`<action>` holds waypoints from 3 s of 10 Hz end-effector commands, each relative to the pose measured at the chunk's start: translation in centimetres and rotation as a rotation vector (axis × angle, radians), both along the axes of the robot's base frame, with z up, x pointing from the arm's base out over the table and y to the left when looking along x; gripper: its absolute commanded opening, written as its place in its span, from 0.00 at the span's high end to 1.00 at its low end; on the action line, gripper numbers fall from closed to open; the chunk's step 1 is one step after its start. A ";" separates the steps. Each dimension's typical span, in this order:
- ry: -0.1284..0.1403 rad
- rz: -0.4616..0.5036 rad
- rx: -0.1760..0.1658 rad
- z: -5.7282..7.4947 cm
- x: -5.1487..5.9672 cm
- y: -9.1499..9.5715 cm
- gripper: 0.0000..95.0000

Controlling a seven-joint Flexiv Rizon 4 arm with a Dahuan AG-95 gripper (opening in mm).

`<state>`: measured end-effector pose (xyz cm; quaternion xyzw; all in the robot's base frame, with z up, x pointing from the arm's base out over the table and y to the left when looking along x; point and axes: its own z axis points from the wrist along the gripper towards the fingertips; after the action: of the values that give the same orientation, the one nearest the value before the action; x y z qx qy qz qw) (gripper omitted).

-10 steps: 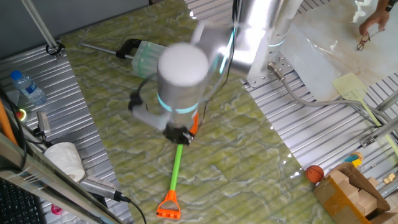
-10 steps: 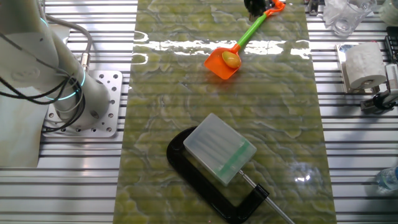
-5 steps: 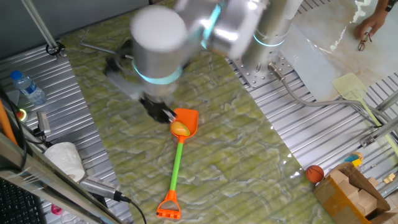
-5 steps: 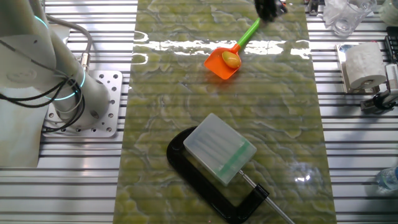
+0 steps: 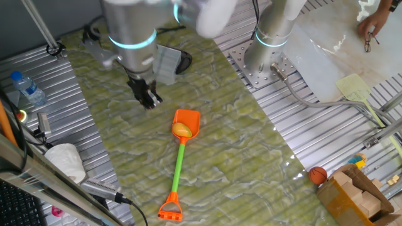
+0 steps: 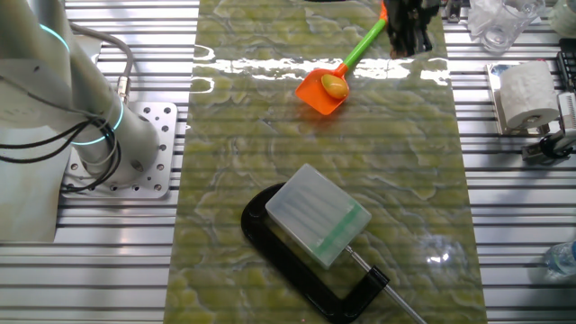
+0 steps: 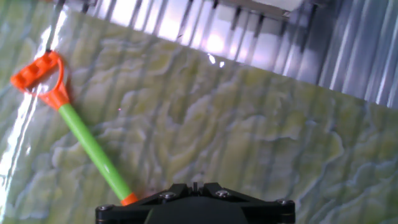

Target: Use a shovel to scoop up an object

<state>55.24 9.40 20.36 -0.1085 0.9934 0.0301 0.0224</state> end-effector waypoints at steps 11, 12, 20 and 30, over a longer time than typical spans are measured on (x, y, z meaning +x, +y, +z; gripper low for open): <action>0.044 0.061 -0.073 0.4 -1.8 -0.3 1.00; 0.031 0.045 -0.055 0.4 -1.8 -0.3 1.00; -0.019 -0.043 -0.043 0.8 -5.8 -1.5 1.00; 0.074 -0.049 -0.076 0.7 -11.0 -9.6 1.00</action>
<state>43.92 -0.50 21.07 -0.1028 0.9944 -0.0007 -0.0263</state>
